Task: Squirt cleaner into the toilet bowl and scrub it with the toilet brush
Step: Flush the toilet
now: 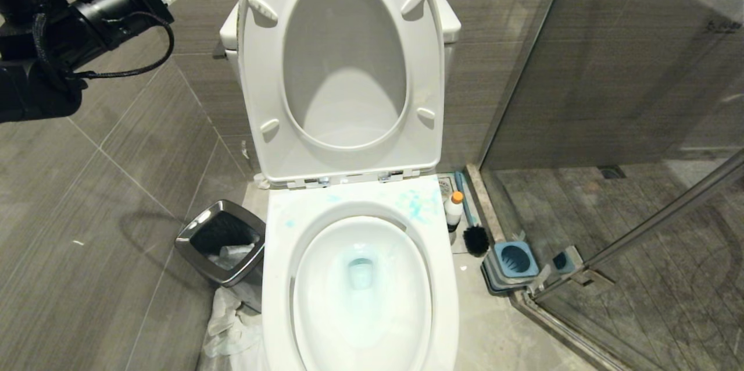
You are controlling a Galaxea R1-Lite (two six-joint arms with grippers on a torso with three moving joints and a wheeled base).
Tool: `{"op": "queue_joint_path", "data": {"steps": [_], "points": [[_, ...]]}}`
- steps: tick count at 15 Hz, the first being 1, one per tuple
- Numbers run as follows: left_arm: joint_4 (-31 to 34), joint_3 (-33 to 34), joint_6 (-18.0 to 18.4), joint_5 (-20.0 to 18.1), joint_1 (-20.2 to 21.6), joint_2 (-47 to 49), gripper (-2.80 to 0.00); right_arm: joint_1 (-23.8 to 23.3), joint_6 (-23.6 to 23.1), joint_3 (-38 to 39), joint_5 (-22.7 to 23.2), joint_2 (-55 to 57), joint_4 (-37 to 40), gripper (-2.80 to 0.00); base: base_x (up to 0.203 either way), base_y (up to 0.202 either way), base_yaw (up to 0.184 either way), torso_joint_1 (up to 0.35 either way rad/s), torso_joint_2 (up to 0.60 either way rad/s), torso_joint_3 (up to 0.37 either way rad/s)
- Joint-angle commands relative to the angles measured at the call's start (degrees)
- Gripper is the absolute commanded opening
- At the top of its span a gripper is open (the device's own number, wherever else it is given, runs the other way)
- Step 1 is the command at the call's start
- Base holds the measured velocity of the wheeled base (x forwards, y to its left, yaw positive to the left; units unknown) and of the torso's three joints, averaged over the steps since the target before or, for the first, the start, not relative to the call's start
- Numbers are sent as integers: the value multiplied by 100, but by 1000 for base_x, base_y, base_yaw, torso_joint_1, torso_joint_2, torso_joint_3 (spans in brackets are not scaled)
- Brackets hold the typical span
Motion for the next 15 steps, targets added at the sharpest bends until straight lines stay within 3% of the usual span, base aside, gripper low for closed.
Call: {"op": "queue_joint_path", "data": {"steps": [1, 3, 5, 9, 15], "points": [[-32, -6, 11, -27, -132, 113, -280, 0, -9, -4, 5, 9, 0, -280, 0, 0, 0, 0, 0, 0], [3, 1, 50, 131, -150, 150, -280, 0, -9, -4, 5, 9, 0, -280, 0, 0, 0, 0, 0, 0], [54, -4, 122, 647, -152, 261, -280, 0, -9, -4, 5, 9, 0, -280, 0, 0, 0, 0, 0, 0], [81, -6, 159, 1220, -251, 373, -280, 0, -9, -4, 5, 9, 0, -280, 0, 0, 0, 0, 0, 0], [67, -6, 267, 1320, -390, 642, -280, 0, -9, -2, 5, 11, 0, -280, 0, 0, 0, 0, 0, 0]]}}
